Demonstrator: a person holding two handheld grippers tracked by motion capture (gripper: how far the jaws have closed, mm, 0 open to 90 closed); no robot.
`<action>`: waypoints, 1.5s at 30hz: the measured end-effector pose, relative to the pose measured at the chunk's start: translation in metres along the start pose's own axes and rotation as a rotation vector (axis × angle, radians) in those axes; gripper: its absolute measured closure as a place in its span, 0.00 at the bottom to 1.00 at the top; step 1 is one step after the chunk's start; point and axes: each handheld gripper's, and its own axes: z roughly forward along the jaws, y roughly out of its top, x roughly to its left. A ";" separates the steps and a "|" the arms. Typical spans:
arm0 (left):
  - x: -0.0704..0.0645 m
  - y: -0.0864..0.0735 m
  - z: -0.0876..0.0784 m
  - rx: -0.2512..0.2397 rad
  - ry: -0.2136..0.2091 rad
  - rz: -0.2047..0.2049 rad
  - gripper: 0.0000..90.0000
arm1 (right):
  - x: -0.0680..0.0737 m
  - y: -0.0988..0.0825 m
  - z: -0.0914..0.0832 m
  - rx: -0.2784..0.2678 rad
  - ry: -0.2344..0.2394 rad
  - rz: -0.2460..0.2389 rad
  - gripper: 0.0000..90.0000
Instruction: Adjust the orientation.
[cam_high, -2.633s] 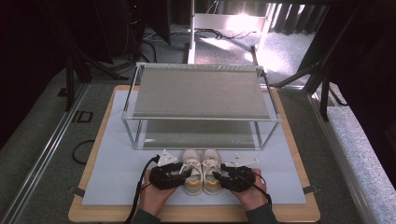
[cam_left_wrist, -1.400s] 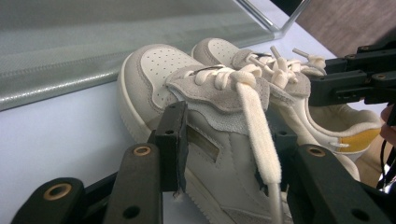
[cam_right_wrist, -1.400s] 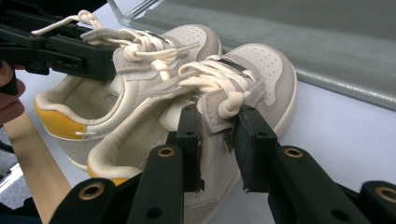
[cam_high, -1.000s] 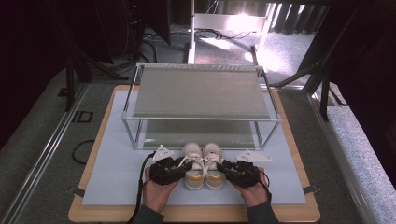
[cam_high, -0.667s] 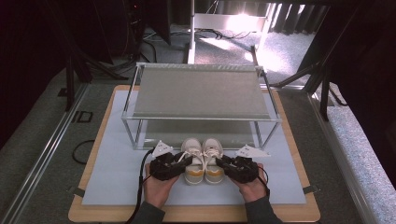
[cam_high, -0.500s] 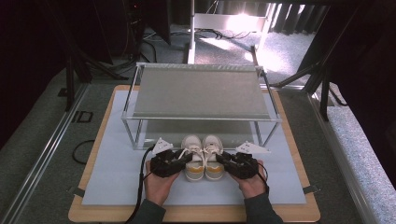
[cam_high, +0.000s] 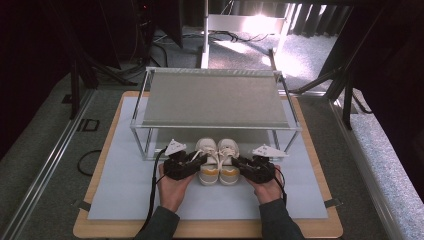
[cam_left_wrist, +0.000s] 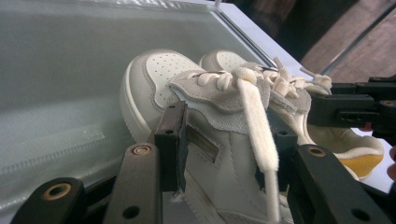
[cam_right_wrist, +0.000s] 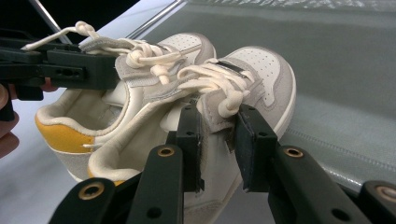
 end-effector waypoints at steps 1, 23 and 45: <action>0.001 0.001 0.001 0.003 0.001 -0.001 0.66 | -0.001 0.000 0.001 0.002 -0.004 0.002 0.81; 0.014 0.013 0.025 -0.029 0.038 -0.031 0.66 | -0.019 0.009 0.023 -0.027 -0.020 0.031 0.81; 0.034 0.011 0.053 -0.088 0.033 -0.104 0.66 | -0.035 0.014 0.046 -0.056 -0.054 0.063 0.81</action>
